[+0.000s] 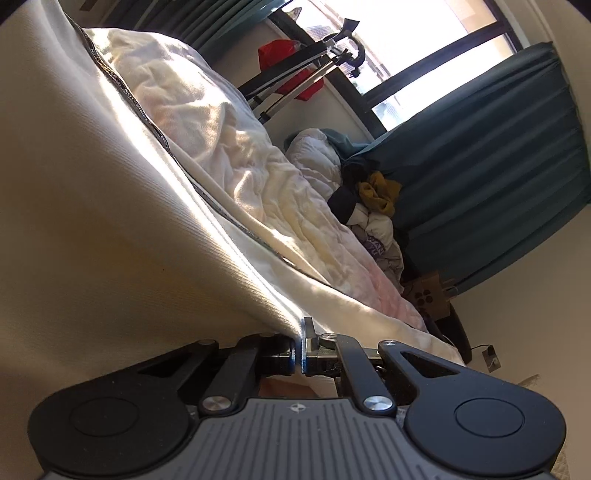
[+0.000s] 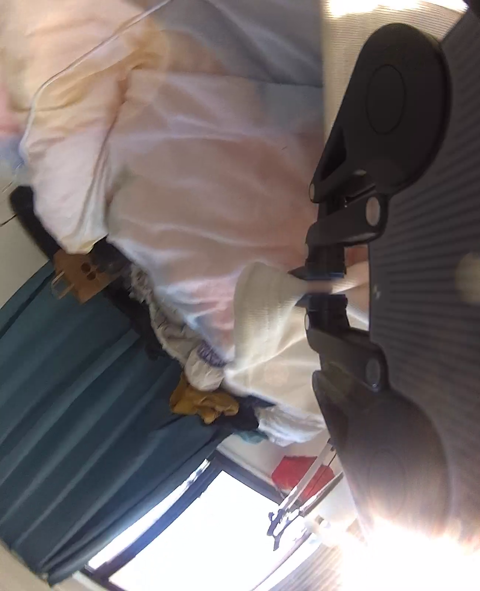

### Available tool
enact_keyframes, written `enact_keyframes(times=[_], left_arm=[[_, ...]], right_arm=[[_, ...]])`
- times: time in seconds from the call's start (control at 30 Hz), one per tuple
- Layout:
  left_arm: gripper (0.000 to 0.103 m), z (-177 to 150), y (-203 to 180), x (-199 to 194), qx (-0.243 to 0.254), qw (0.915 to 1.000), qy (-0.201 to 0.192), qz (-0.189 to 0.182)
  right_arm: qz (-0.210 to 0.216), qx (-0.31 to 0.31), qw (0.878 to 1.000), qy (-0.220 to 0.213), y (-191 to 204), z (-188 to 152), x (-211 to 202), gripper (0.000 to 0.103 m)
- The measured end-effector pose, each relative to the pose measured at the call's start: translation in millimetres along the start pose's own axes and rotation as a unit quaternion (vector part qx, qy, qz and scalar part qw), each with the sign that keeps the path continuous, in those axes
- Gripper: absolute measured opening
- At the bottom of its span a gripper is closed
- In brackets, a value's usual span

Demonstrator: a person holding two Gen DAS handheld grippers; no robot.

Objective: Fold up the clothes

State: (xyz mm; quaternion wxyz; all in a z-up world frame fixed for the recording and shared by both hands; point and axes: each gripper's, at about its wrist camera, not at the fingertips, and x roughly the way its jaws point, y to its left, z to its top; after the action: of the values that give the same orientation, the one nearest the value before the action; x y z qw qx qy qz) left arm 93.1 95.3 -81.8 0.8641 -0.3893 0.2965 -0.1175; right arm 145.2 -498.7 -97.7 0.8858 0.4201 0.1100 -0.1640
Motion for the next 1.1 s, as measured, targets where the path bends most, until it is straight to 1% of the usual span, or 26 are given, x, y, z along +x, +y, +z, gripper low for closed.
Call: enact_keyframes(times=[0.03, 0.13, 0.17, 0.23, 0.3, 0.4, 0.5, 0.57, 0.63, 0.7, 0.77, 0.87, 0.9, 0.93, 0.97, 1.0, 1.03, 1.07, 1.1], left_arm=[[0.002, -5, -3, -4, 0.011, 0.9999, 0.004, 0.005], [0.003, -22, -13, -16, 0.045, 0.9986, 0.017, 0.024], [0.003, -27, -14, -14, 0.055, 0.9974, 0.027, 0.037], [0.003, -32, -13, -6, 0.073, 0.9946, 0.042, 0.061], [0.004, -35, -9, 0, 0.086, 0.9921, 0.05, 0.076], [0.005, -36, -6, 3, 0.082, 0.9922, 0.055, 0.075], [0.007, -35, -7, 2, 0.089, 0.9916, 0.056, 0.075], [0.007, -36, -8, 1, 0.098, 0.9908, 0.055, 0.076], [0.008, -37, -8, 0, 0.106, 0.9898, 0.055, 0.078], [0.011, -39, -8, -2, 0.116, 0.9887, 0.054, 0.078], [0.012, -40, -8, -3, 0.124, 0.9876, 0.053, 0.08], [0.012, -41, -9, -3, 0.132, 0.9865, 0.052, 0.082], [0.012, -42, -10, -3, 0.134, 0.9862, 0.051, 0.083], [0.012, -42, -11, -3, 0.136, 0.9859, 0.051, 0.083], [0.012, -42, -11, -4, 0.137, 0.9858, 0.051, 0.083], [0.012, -42, -10, -4, 0.138, 0.9858, 0.05, 0.082], [0.013, -42, -10, -5, 0.138, 0.9859, 0.05, 0.082], [0.015, -41, -10, -6, 0.136, 0.9861, 0.049, 0.081], [0.015, -41, -10, -7, 0.135, 0.9864, 0.049, 0.08]], right_arm=[[0.007, -0.002, 1.0, -0.011, 2, 4, -4, 0.01], [-0.017, 0.007, 1.0, -0.014, -6, 11, -3, 0.009], [-0.03, 0.005, 0.999, -0.009, -10, 11, -1, 0.009], [-0.073, -0.01, 0.997, 0.023, -22, 0, 10, 0.01], [-0.088, -0.003, 0.995, 0.049, -33, -4, 13, 0.011], [-0.071, 0.018, 0.996, 0.053, -34, 3, -2, 0.012], [-0.053, 0.017, 0.997, 0.049, -25, 8, -31, 0.014], [-0.062, 0.019, 0.997, 0.05, -20, 6, -50, 0.014], [-0.084, 0.008, 0.996, 0.04, -20, 9, -67, 0.015], [-0.106, -0.002, 0.994, 0.03, -19, 11, -83, 0.022], [-0.127, -0.012, 0.992, 0.02, -19, 13, -100, 0.031], [-0.159, -0.028, 0.987, 0.005, -18, 17, -125, 0.033], [-0.171, -0.028, 0.985, 0.0, -20, 19, -133, 0.033], [-0.183, -0.019, 0.983, -0.005, -26, 22, -141, 0.036], [-0.195, -0.009, 0.981, -0.01, -31, 25, -148, 0.044], [-0.206, 0.004, 0.978, -0.014, -38, 27, -154, 0.05], [-0.214, 0.02, 0.977, -0.015, -46, 27, -157, 0.061], [-0.22, 0.036, 0.975, -0.014, -53, 27, -159, 0.069], [-0.226, 0.055, 0.972, -0.01, -61, 26, -159, 0.072]])
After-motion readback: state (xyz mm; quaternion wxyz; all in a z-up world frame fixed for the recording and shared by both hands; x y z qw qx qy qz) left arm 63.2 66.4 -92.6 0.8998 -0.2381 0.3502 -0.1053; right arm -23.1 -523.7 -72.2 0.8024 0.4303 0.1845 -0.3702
